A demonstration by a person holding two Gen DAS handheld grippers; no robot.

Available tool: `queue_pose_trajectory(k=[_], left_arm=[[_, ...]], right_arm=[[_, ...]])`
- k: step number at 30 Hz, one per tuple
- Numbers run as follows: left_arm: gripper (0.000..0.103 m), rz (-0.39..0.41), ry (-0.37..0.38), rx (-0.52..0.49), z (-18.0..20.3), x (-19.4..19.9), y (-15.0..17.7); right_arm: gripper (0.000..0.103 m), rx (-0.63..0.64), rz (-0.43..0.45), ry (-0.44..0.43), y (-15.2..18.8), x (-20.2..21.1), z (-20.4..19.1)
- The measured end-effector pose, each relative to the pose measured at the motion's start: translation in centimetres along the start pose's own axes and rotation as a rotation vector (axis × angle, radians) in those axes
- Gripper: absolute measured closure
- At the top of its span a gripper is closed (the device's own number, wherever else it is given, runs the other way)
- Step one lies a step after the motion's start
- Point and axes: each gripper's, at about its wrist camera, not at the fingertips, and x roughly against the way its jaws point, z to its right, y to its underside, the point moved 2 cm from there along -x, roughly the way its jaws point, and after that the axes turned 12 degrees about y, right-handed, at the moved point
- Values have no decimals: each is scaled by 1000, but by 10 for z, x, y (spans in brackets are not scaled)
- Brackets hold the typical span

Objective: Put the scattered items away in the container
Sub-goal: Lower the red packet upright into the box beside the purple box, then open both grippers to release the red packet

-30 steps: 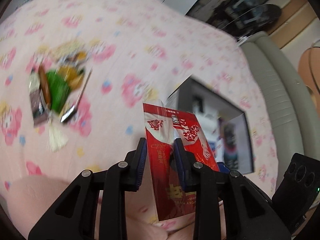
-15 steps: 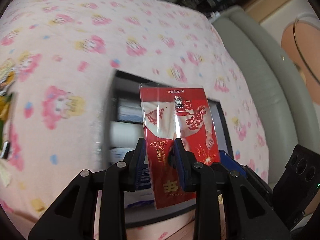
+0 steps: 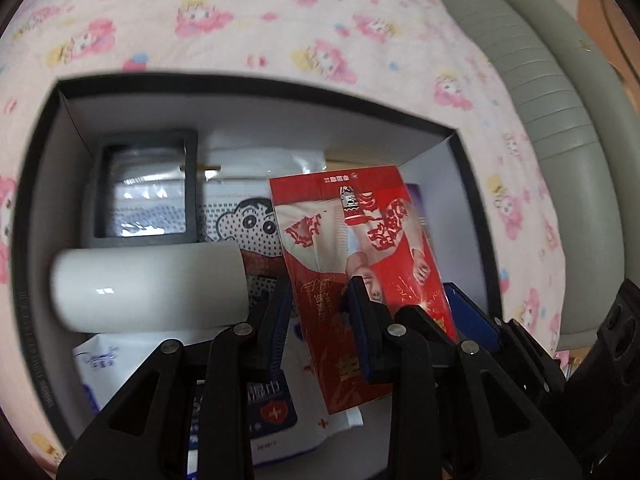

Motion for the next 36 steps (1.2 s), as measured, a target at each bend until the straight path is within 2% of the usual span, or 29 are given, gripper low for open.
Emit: queue_pose_trajectory(k=[2,7,11,14,18,22,25,31,36], left_arm=[[76,-14,-8,13,-2,-7,-1],[75,-26,-67,-38,8,-17,-2],[73,-27,-71,-48,13,-17,-5],[73,2,-75,-69,14,-5,-3],[73,11,-125,-142,21,6,2],[73,-25,-175,-155,22,-2,2],[77,-43,-167,-140,21,-14,0],[77,-73,-115,-91,16,-38,-13],[79,-100,-39,-94,23,-45,-27]], right_arm=[[66,-30,-38,-10,0,-9,6],[66,-102,-118,-39,0,-28,23],[66,-133,-121,-46,0,-23,30],[66,-161,-112,-43,0,-16,38],[66,-201,-64,-50,-4,-1,48],[66,-203,-75,-65,-2,-2,46],[66,-192,-93,-62,-1,-5,42],[66,-192,-77,33,-4,-6,48],[66,-187,-88,16,-3,-11,47]])
